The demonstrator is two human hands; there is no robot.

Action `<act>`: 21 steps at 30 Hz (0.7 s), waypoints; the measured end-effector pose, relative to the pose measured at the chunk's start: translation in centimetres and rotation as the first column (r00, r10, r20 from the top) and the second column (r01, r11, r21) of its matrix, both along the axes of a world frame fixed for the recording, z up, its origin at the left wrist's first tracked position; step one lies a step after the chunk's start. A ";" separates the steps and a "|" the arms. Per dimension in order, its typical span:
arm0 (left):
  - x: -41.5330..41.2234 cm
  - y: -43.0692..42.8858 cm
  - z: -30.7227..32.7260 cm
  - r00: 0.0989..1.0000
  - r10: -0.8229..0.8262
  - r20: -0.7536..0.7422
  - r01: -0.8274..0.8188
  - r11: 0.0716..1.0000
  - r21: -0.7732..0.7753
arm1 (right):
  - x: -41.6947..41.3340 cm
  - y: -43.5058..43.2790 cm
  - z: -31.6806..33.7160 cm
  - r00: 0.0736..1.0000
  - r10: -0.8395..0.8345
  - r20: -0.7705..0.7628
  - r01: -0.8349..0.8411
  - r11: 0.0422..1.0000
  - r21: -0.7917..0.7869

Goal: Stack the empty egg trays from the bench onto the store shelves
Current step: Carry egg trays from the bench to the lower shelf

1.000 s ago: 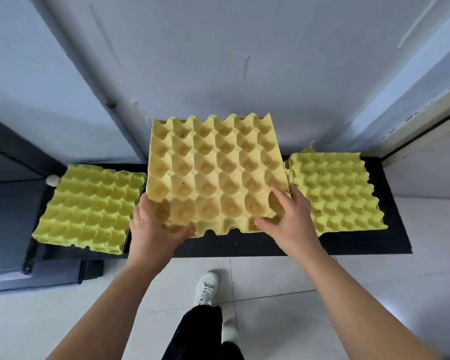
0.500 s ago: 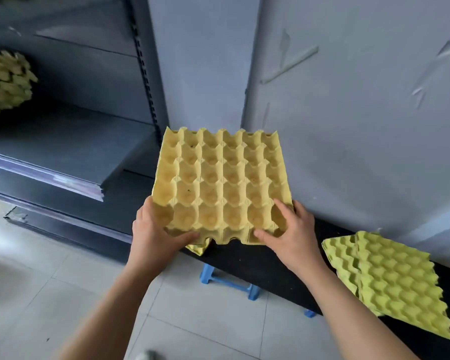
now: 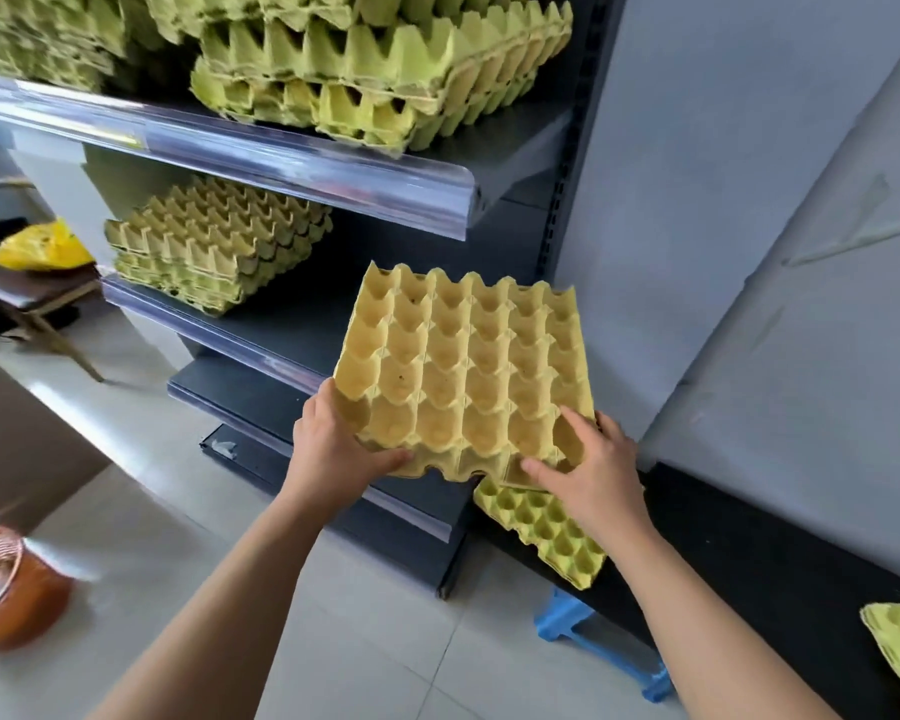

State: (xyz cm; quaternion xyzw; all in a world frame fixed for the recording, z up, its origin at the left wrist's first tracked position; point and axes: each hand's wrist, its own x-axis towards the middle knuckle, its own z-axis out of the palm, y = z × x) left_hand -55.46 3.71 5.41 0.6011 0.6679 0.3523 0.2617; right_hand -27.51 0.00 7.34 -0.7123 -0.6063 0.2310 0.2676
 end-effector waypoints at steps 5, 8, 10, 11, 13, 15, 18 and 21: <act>-5.3 4.8 -1.0 1.000 -0.022 0.010 0.023 0.998 -0.051 | -5.0 4.4 -0.9 0.999 -0.014 0.050 0.016 0.999 -0.036; -7.3 7.8 -1.7 0.998 -0.028 0.051 0.032 0.995 -0.095 | -7.1 7.3 -1.6 0.998 -0.022 0.060 0.024 0.999 -0.041; -8.2 9.8 -2.0 0.997 -0.044 0.063 0.051 0.992 -0.117 | -8.3 9.1 -2.2 0.997 -0.028 0.068 0.031 0.998 -0.049; -8.6 10.8 -2.2 0.996 -0.051 0.074 0.060 0.990 -0.126 | -8.8 10.1 -2.5 0.997 -0.031 0.071 0.034 0.998 -0.048; -9.3 12.7 -2.4 0.992 -0.064 0.106 0.079 0.986 -0.145 | -9.8 11.9 -3.1 0.996 -0.040 0.081 0.044 0.998 -0.046; -10.1 14.5 -3.0 0.990 -0.088 0.107 0.106 0.979 -0.175 | -10.8 13.5 -3.9 0.995 -0.052 0.090 0.058 0.997 -0.057; -11.5 17.5 -3.8 0.990 -0.109 0.084 0.125 0.970 -0.211 | -12.4 15.2 -4.9 0.992 -0.070 0.109 0.080 0.993 -0.088; -12.8 20.3 -4.7 0.991 -0.127 0.038 0.133 0.960 -0.246 | -13.9 16.5 -5.8 0.986 -0.099 0.134 0.115 0.987 -0.114</act>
